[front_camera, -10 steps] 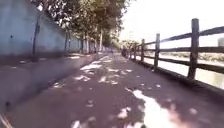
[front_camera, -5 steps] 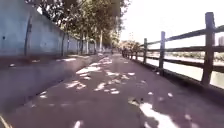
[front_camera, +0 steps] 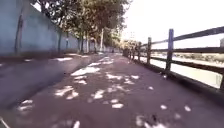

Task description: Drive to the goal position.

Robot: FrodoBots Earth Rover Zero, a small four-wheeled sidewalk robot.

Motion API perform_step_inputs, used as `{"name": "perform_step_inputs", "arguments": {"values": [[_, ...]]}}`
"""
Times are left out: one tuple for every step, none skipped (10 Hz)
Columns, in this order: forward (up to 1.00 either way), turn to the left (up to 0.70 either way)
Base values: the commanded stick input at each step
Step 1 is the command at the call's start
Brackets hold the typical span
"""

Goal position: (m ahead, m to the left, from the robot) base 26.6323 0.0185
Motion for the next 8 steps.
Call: {"name": "perform_step_inputs", "arguments": {"values": [[0.85,0.0],[0.85,0.0],[0.85,0.0],[0.85,0.0],[0.85,0.0],[0.85,0.0],[0.85,0.0],[0.85,0.0]]}}
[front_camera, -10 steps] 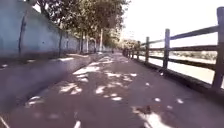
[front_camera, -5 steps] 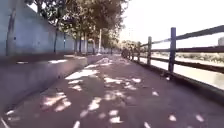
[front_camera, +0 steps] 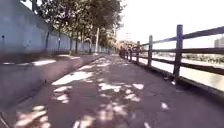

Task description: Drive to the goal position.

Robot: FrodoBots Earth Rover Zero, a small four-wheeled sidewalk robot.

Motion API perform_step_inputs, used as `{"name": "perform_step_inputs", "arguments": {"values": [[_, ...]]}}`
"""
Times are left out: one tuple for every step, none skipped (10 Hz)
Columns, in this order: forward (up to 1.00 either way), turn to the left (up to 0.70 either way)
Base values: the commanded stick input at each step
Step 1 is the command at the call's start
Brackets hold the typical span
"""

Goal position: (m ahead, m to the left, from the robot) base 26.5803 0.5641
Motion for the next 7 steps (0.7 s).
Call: {"name": "perform_step_inputs", "arguments": {"values": [[0.85,0.0],[0.85,0.0],[0.85,0.0],[0.85,0.0],[0.85,-0.03],[0.85,-0.18],[0.85,-0.34]]}}
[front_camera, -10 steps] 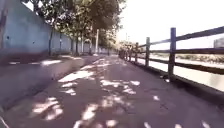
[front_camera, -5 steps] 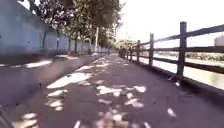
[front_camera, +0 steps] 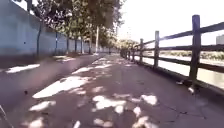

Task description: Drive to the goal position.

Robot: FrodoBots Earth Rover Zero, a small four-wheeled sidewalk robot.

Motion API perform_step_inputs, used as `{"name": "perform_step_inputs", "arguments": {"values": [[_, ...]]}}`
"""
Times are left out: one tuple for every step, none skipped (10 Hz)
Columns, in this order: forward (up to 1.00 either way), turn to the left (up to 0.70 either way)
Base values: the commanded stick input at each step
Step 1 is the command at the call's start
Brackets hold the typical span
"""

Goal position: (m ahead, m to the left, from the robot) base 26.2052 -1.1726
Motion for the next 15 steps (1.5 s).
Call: {"name": "perform_step_inputs", "arguments": {"values": [[0.85,-0.24],[0.85,0.0],[0.85,0.0],[0.85,0.0],[0.85,0.0],[0.85,0.0],[0.85,0.0],[0.85,0.0],[0.85,0.0],[0.85,0.0],[0.85,0.0],[0.85,0.0],[0.85,0.0],[0.85,0.0],[0.85,0.0]]}}
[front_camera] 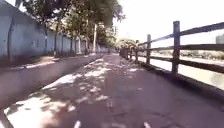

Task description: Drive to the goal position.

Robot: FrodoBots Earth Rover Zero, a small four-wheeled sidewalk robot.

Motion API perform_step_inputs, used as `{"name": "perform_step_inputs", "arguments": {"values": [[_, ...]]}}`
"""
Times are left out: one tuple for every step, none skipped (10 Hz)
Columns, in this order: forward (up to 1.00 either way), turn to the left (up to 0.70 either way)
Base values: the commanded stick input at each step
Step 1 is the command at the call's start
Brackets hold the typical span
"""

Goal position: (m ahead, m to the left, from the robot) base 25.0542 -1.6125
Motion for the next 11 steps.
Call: {"name": "perform_step_inputs", "arguments": {"values": [[0.85,0.0],[0.85,0.0],[0.85,0.0],[0.85,0.0],[0.85,0.0],[0.85,0.0],[0.85,0.0],[0.85,0.0],[0.85,0.0],[0.85,0.0],[0.85,0.0]]}}
